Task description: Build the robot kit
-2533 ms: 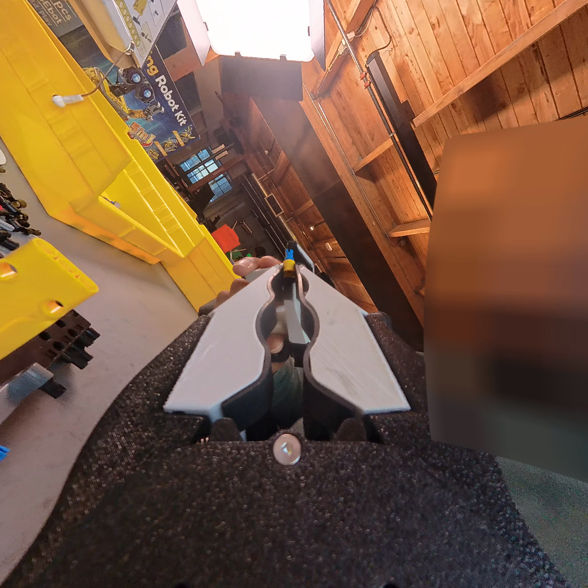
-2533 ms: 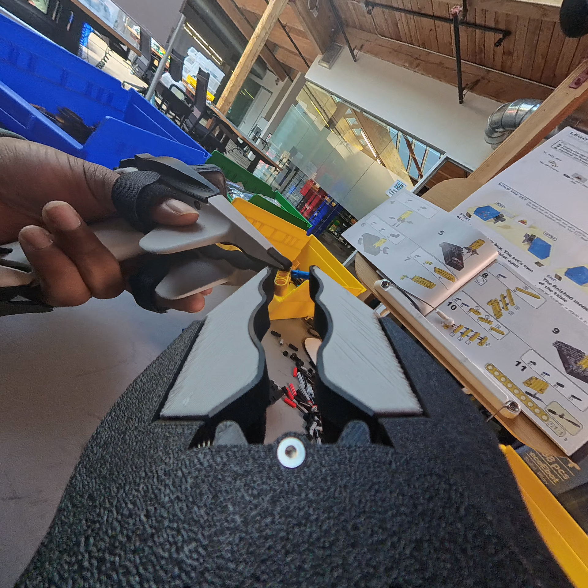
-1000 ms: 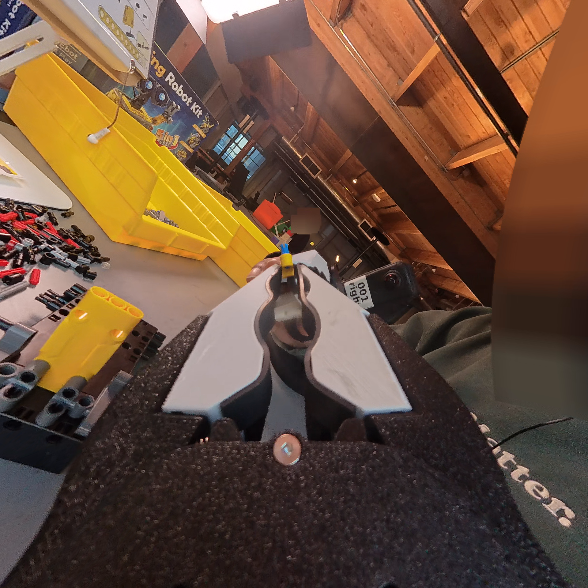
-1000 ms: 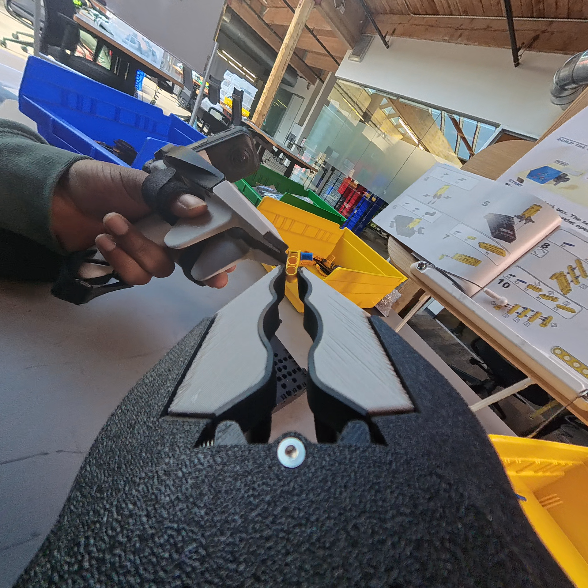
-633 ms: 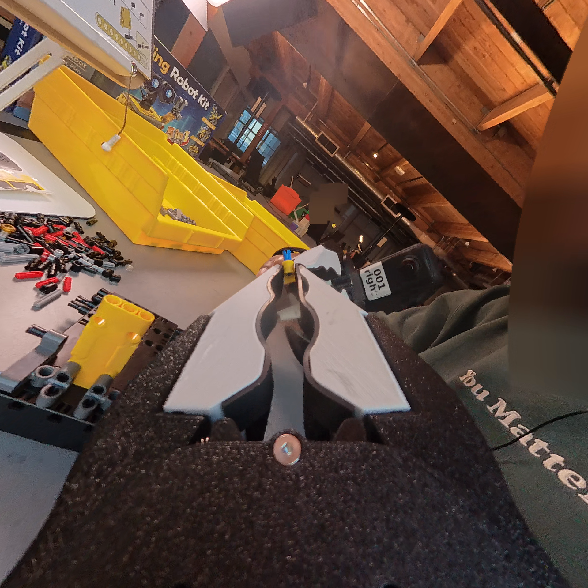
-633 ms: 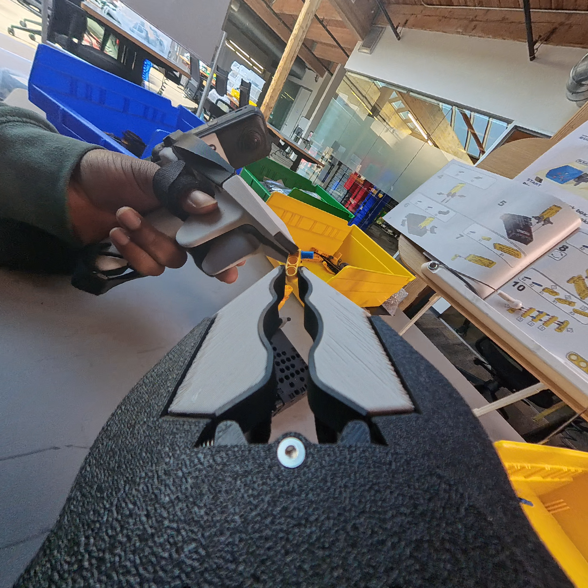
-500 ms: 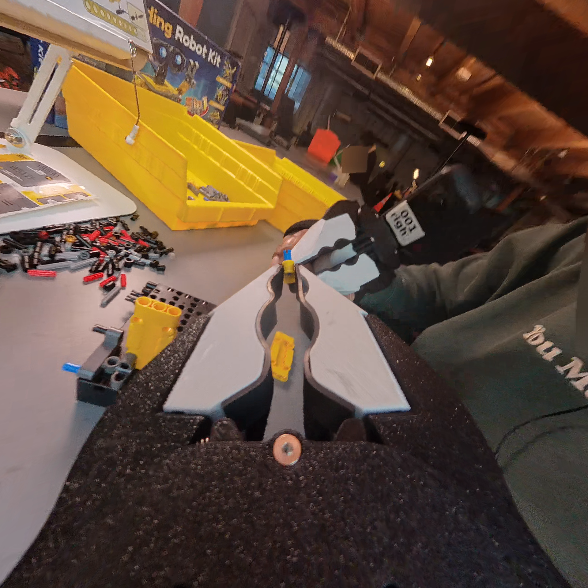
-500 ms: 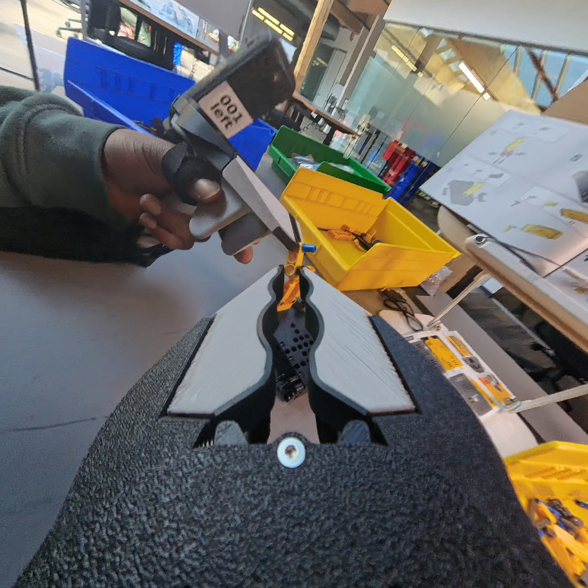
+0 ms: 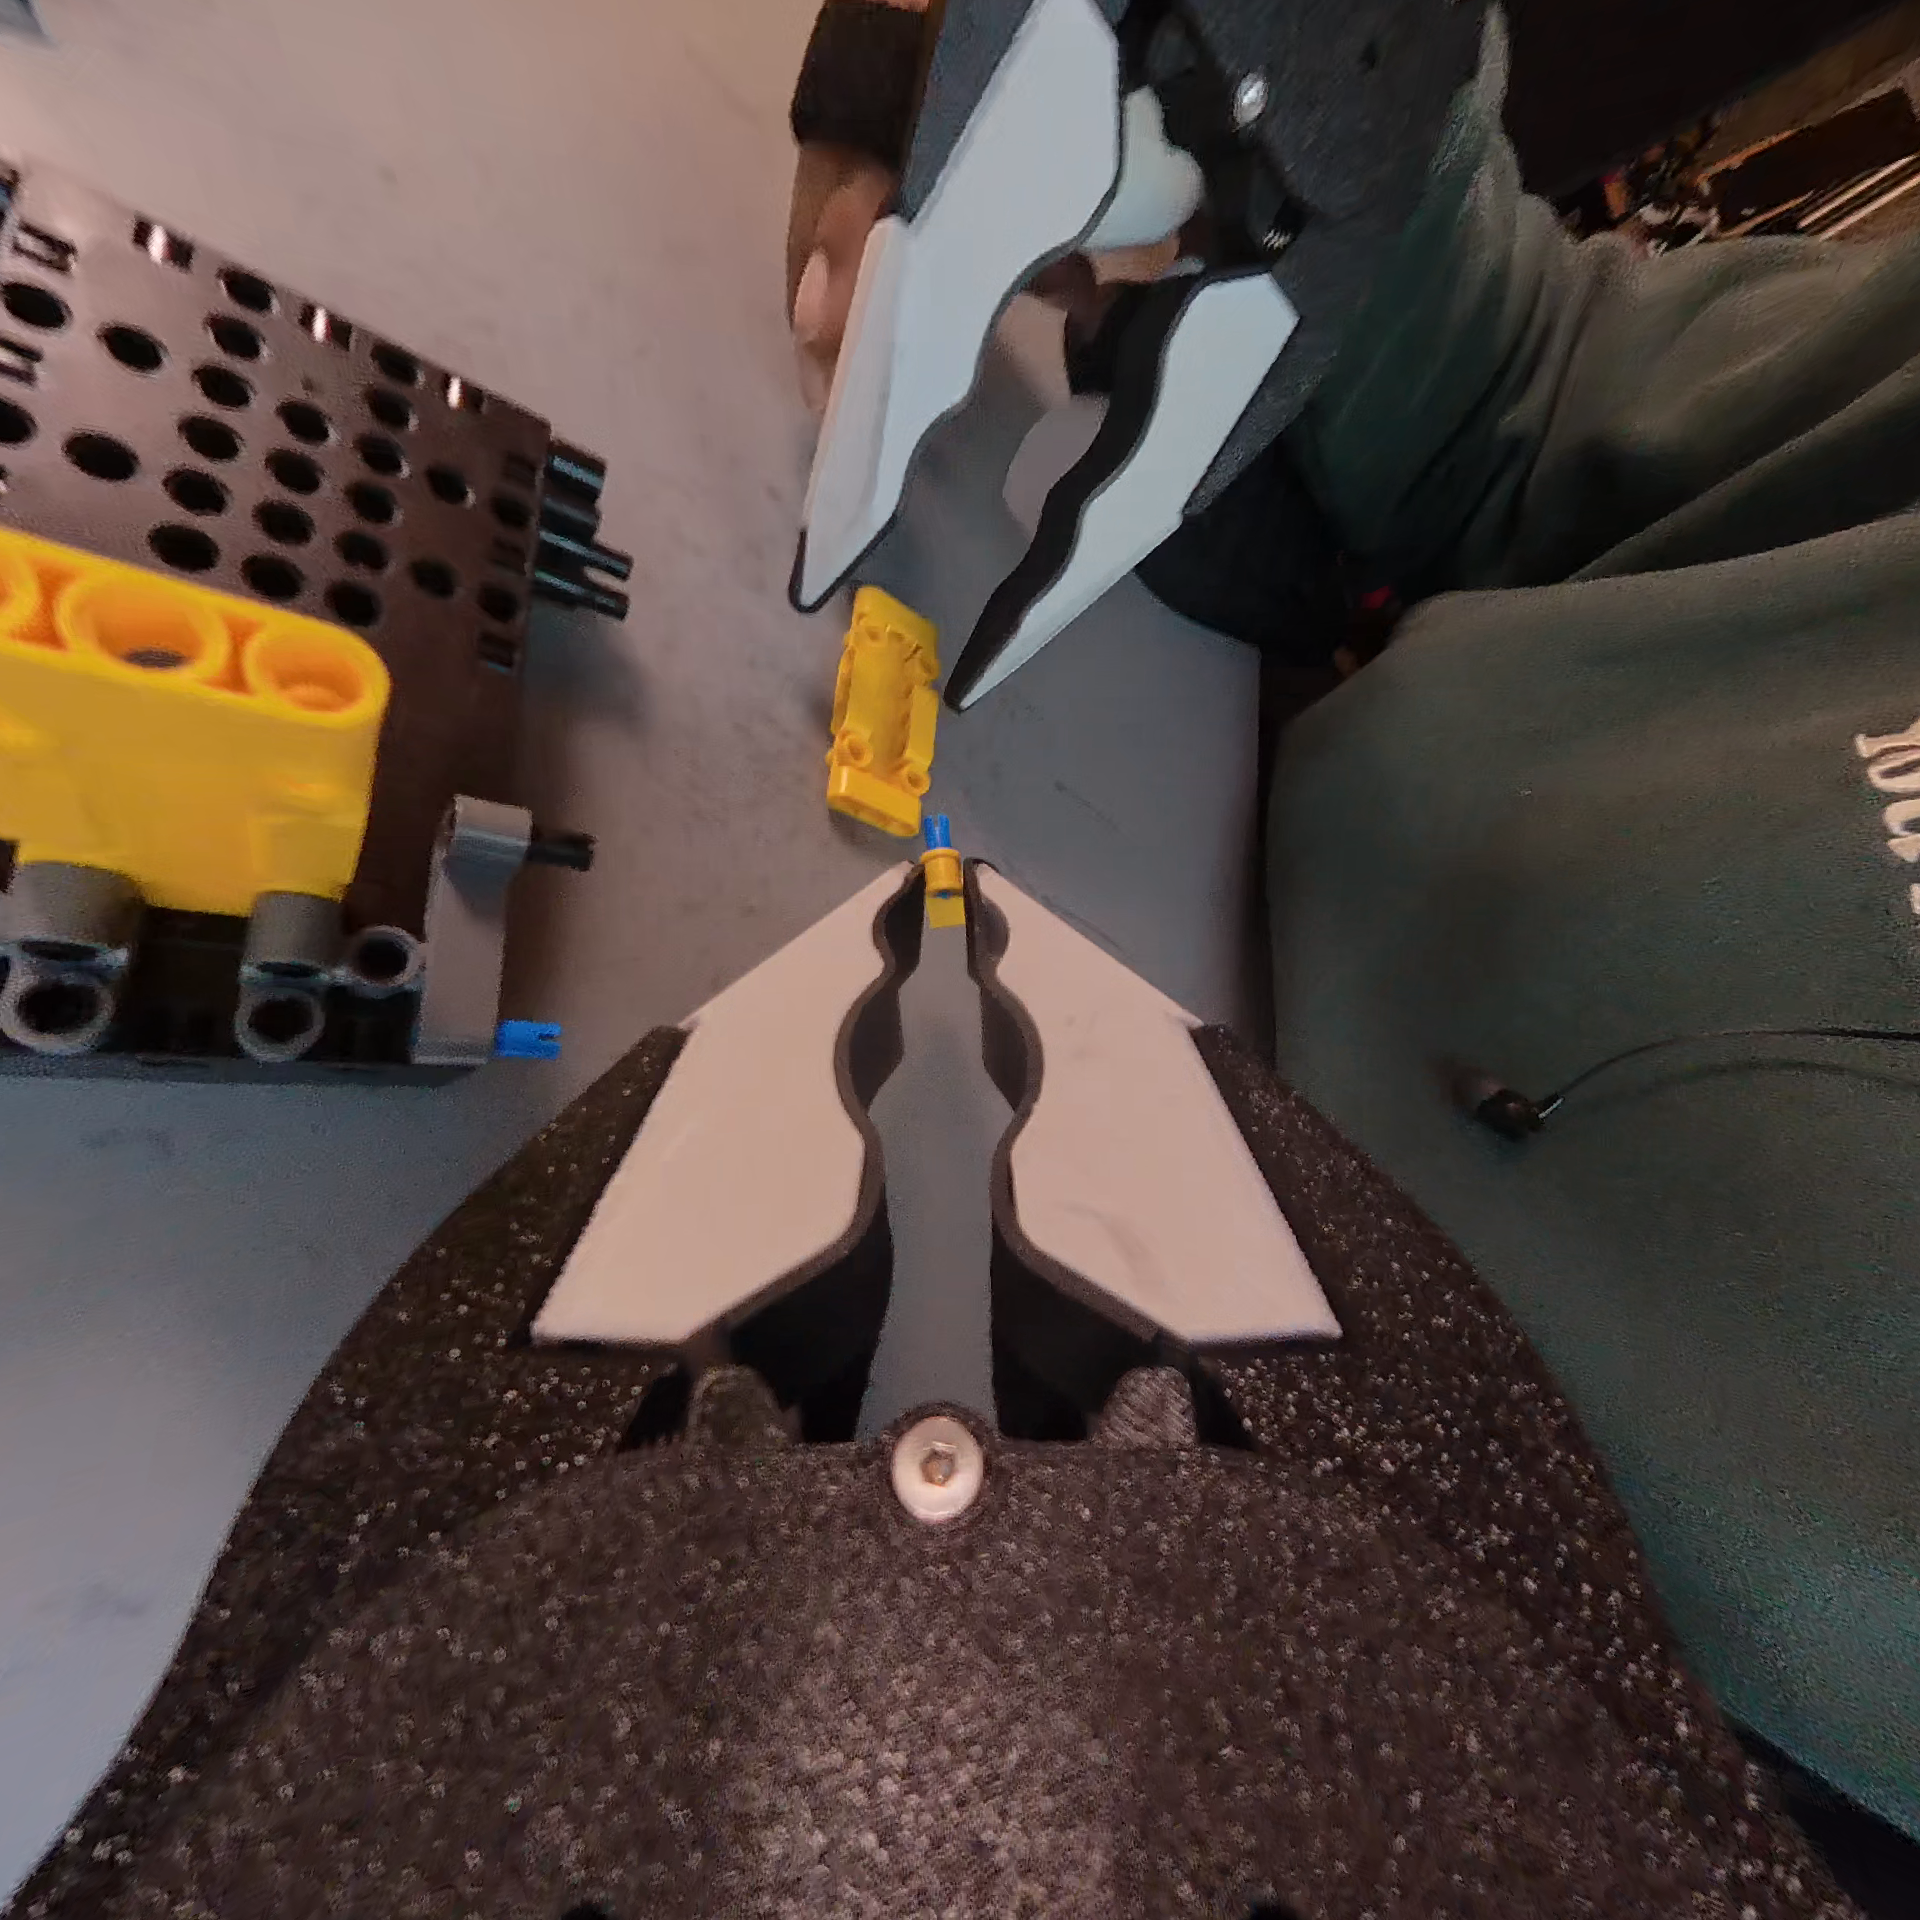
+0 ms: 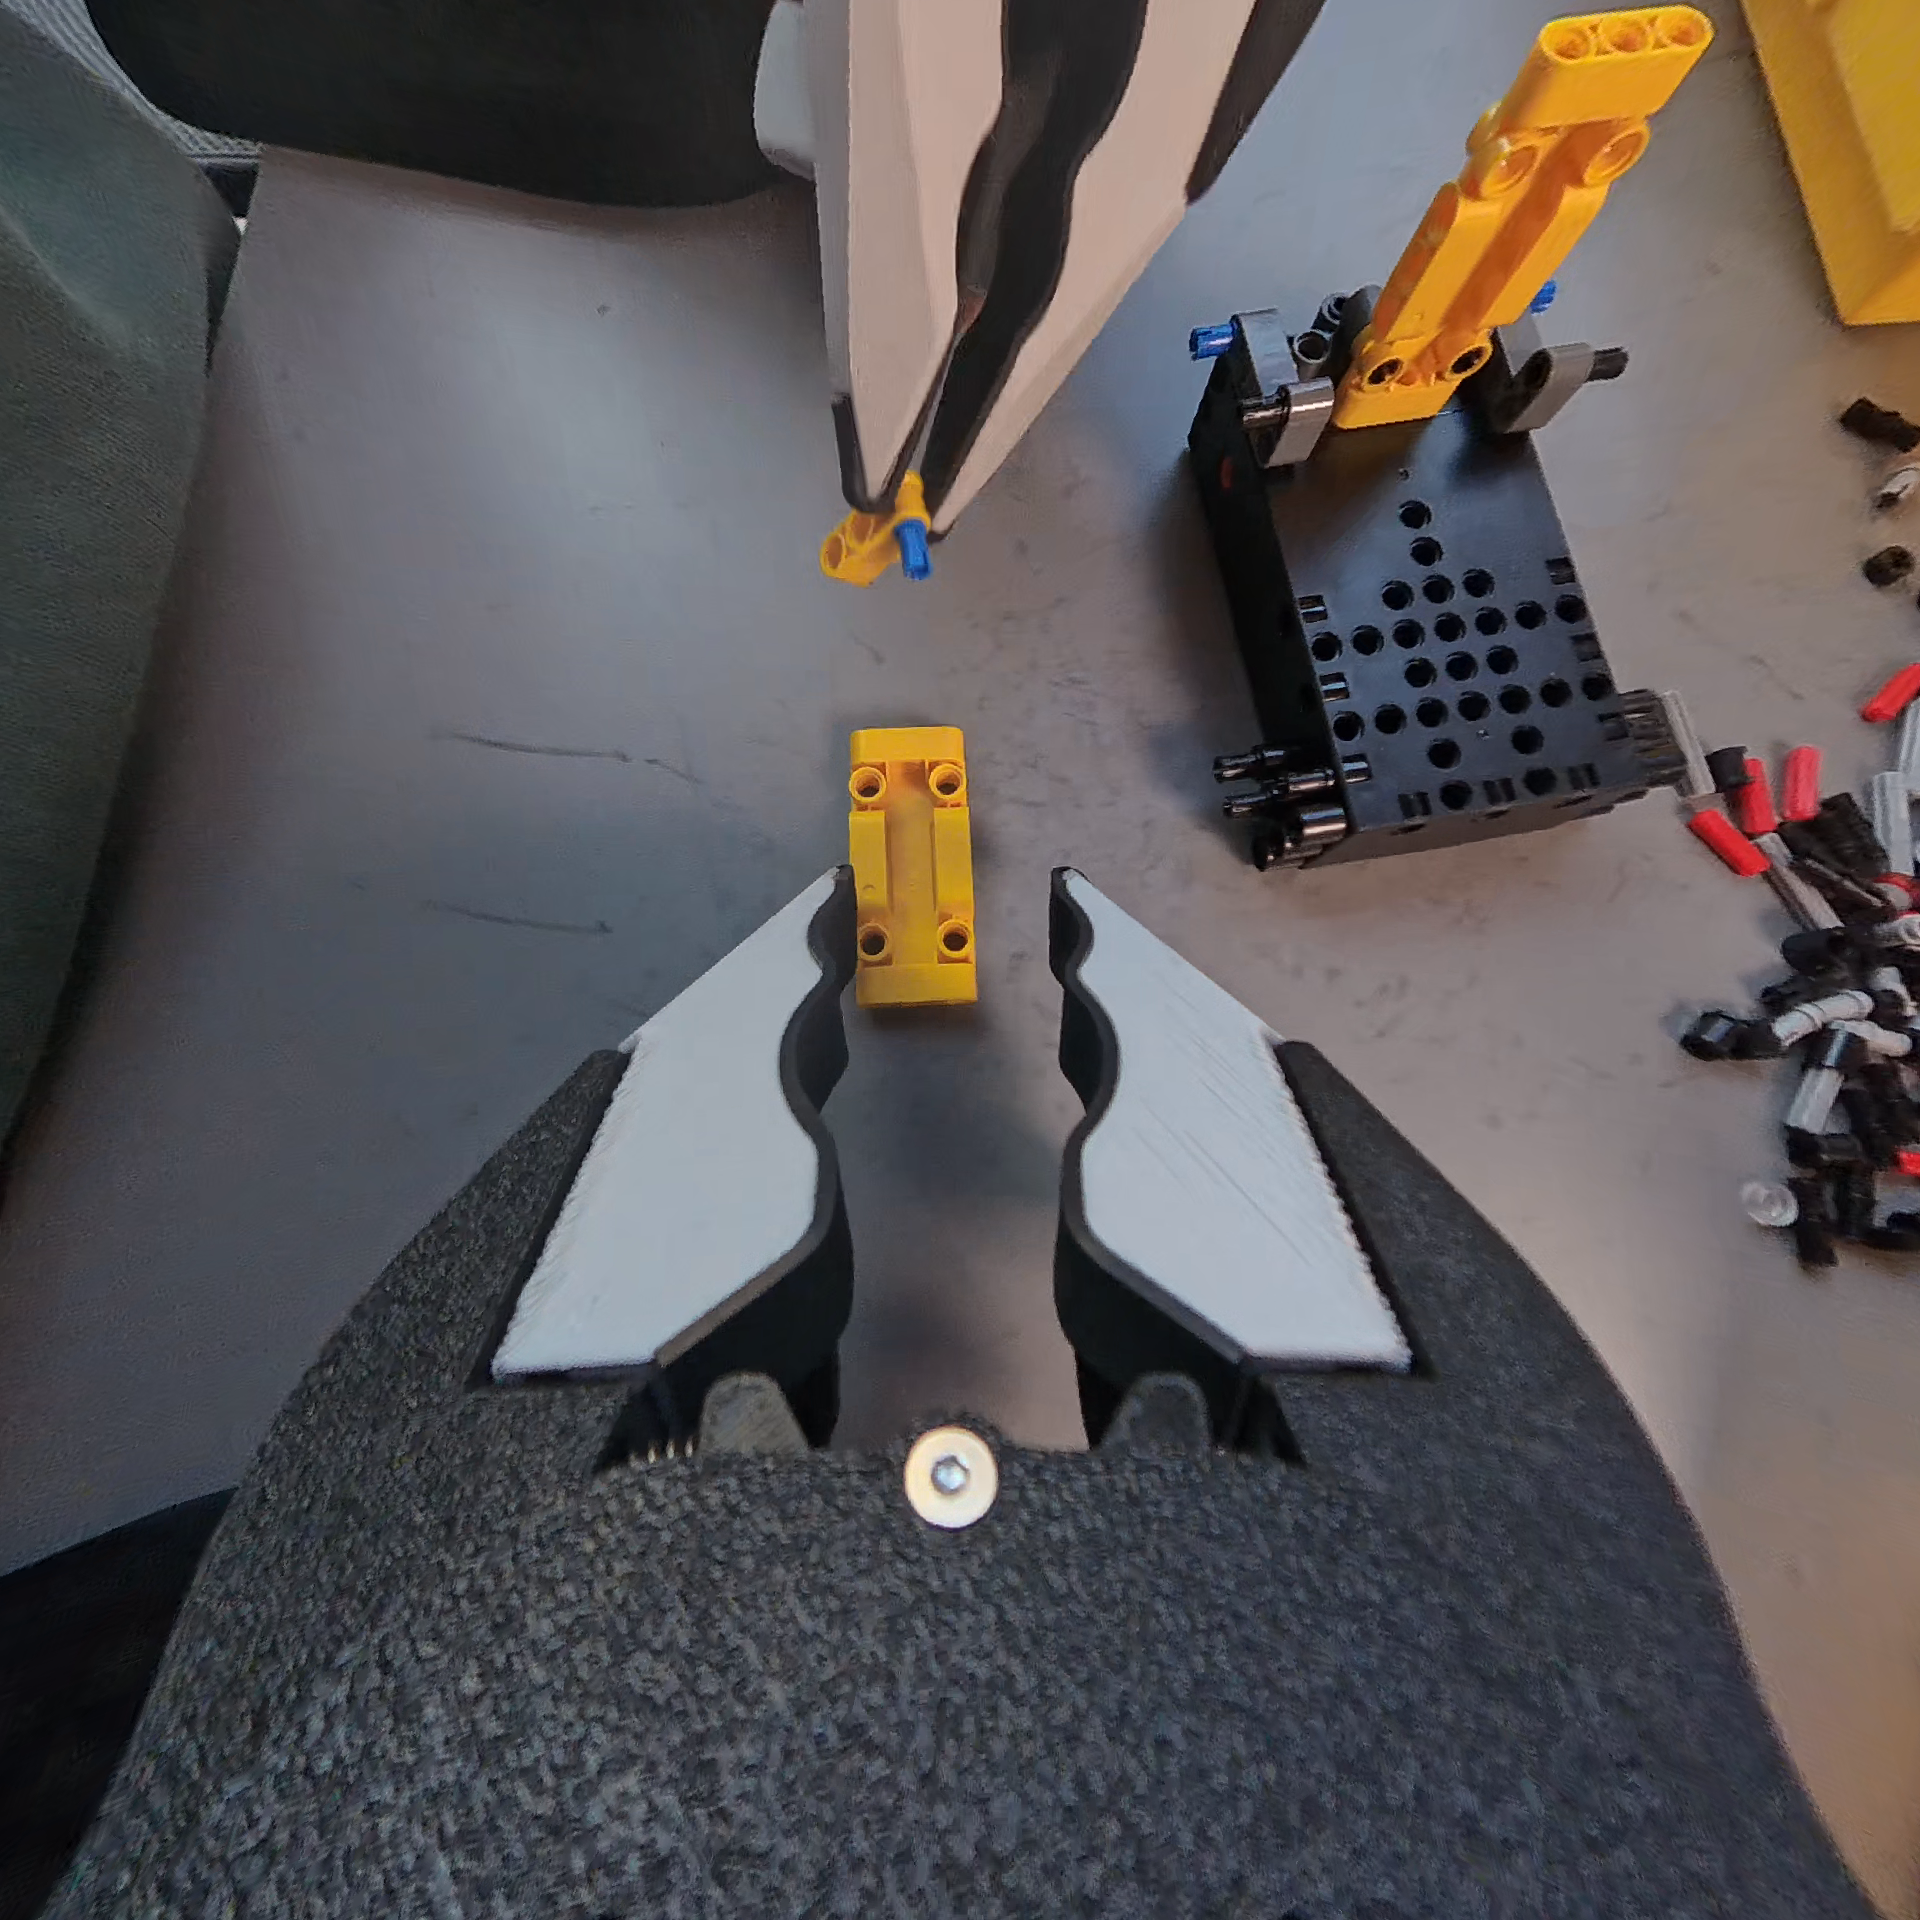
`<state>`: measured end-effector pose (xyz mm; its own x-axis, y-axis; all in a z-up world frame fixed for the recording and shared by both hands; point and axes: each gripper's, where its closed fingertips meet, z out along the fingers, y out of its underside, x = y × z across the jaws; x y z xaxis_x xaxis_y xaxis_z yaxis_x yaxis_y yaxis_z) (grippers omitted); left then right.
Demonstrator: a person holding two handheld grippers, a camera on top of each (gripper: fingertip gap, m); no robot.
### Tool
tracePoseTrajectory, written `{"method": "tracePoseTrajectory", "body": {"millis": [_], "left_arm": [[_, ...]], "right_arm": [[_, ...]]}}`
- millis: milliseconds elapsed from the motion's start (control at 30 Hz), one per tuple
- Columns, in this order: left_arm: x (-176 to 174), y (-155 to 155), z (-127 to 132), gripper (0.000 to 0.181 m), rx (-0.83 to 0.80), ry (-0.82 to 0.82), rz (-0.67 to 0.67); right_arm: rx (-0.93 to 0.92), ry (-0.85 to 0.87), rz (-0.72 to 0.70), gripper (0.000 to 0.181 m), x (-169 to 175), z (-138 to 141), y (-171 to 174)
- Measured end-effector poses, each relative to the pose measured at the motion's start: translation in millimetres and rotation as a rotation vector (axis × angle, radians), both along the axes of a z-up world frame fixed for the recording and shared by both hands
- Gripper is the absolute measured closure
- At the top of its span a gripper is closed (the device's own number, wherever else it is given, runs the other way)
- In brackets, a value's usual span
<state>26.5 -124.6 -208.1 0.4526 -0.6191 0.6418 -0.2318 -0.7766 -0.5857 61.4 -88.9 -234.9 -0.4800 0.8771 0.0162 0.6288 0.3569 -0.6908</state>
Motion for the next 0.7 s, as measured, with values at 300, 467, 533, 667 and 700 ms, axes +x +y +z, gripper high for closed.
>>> {"method": "tracePoseTrajectory", "body": {"millis": [300,467,533,667,700], "left_arm": [[1,-3,-30,0.172,-0.14,0.134,-0.019],[0,-5,-24,0.15,0.012,0.178,-0.03],[-2,-8,-20,0.146,0.105,0.206,-0.063],[-11,-11,-26,0.142,0.27,0.315,-0.135],[-11,-11,-29,0.14,0.294,0.337,-0.154]], "right_arm": [[0.036,-0.011,0.021,0.143,-2,-9,-9],[0.048,-0.001,0.019,0.148,-2,-9,-9],[0.042,-0.001,0.022,0.149,-2,-10,-10],[0.035,-0.003,0.026,0.15,-3,-10,-11],[0.034,-0.003,0.026,0.15,-3,-10,-11]]}}
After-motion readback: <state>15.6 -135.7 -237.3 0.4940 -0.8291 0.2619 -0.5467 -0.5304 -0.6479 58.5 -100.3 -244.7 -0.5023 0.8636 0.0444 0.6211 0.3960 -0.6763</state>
